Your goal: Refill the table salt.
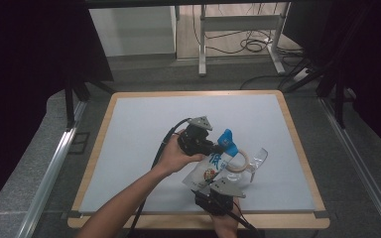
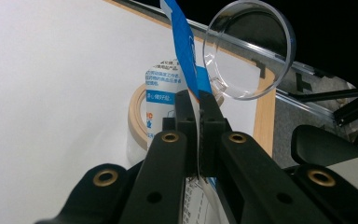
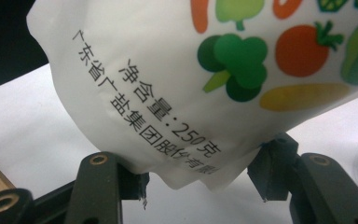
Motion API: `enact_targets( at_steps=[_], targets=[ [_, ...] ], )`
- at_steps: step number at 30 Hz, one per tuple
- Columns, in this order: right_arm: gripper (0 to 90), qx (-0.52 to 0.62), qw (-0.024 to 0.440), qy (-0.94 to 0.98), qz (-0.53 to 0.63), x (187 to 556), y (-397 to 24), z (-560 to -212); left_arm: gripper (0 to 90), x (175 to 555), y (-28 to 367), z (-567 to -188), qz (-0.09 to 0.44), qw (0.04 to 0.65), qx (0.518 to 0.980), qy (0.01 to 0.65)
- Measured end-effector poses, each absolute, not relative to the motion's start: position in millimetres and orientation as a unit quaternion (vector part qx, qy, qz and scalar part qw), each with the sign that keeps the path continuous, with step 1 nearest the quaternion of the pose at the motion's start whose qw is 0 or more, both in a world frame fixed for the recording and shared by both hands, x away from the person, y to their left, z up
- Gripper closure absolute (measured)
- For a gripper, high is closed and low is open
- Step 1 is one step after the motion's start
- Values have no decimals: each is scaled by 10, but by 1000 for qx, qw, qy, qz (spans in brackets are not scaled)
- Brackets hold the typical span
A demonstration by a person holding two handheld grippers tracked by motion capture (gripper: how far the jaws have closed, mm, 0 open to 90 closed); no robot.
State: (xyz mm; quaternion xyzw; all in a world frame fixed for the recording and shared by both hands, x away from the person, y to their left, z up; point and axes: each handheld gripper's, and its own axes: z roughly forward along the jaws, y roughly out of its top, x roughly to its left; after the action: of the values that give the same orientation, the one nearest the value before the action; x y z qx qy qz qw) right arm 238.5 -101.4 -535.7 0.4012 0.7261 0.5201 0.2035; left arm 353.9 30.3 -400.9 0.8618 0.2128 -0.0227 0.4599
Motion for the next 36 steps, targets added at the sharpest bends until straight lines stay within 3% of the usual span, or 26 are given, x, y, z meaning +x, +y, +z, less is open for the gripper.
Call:
enact_targets(
  at_steps=[36],
  targets=[
    [486,404,203,706,544,2337,-982,-5303,900,3605,166,-3964,-25,444,871,209]
  ],
)
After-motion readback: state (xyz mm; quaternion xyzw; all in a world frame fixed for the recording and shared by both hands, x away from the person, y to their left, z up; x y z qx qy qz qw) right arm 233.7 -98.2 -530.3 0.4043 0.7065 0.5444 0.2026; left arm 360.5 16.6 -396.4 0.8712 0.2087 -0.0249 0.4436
